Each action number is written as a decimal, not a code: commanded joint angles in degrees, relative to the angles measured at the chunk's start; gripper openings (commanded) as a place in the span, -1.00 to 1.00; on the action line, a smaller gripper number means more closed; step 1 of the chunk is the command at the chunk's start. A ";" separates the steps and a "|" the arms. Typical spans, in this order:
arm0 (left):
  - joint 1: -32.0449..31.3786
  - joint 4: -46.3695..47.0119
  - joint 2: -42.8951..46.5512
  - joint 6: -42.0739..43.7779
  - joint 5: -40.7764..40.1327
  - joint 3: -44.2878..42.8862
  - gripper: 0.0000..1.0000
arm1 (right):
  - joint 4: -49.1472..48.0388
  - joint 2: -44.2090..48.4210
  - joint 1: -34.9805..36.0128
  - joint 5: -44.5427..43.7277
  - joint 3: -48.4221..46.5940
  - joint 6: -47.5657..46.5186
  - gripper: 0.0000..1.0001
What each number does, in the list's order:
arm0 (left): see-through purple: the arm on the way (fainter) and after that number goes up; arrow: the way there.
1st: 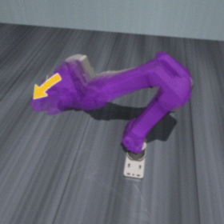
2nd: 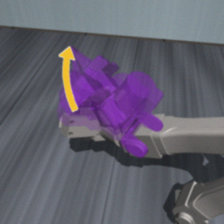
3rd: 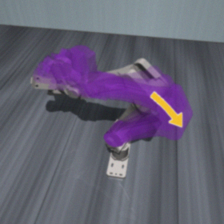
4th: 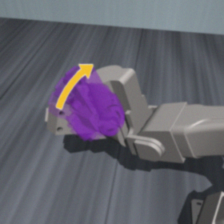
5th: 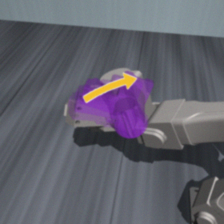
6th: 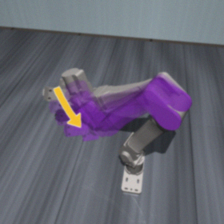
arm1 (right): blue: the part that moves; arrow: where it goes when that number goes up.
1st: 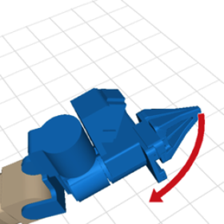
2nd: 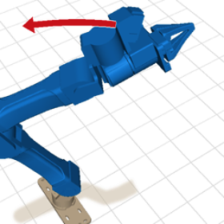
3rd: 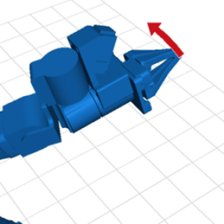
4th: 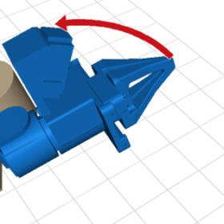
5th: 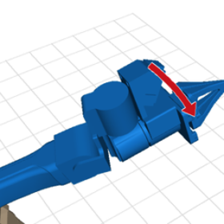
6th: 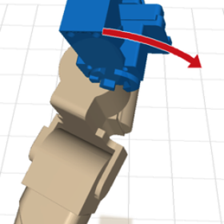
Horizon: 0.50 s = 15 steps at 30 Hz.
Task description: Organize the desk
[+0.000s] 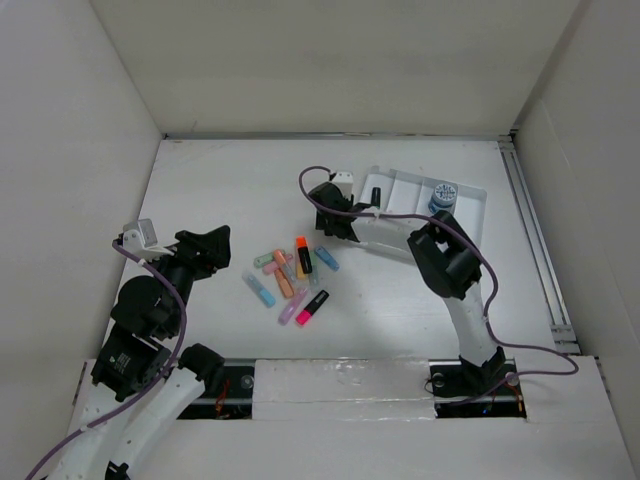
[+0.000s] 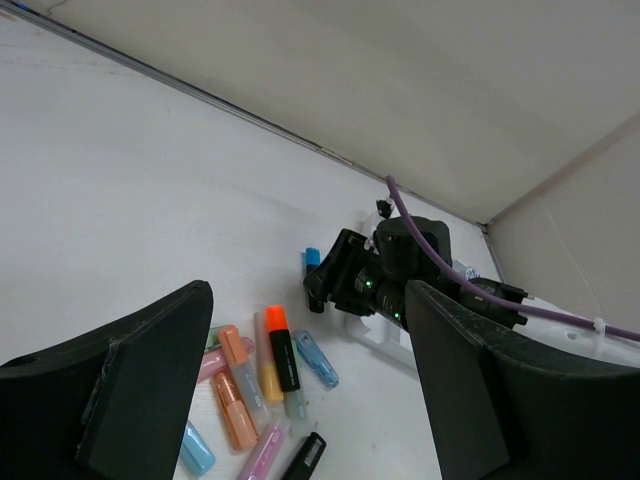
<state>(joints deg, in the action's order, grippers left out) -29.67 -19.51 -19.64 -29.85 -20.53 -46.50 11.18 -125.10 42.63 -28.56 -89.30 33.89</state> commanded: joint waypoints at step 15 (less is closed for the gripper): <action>-0.12 2.19 0.48 0.75 0.32 0.18 0.47 | -16.26 14.50 2.37 1.31 8.69 -1.98 -0.82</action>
<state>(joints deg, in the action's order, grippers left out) -29.67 -19.53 -19.62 -29.85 -20.51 -46.50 4.89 -120.05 43.92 -27.59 -82.00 33.61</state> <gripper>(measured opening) 0.738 0.344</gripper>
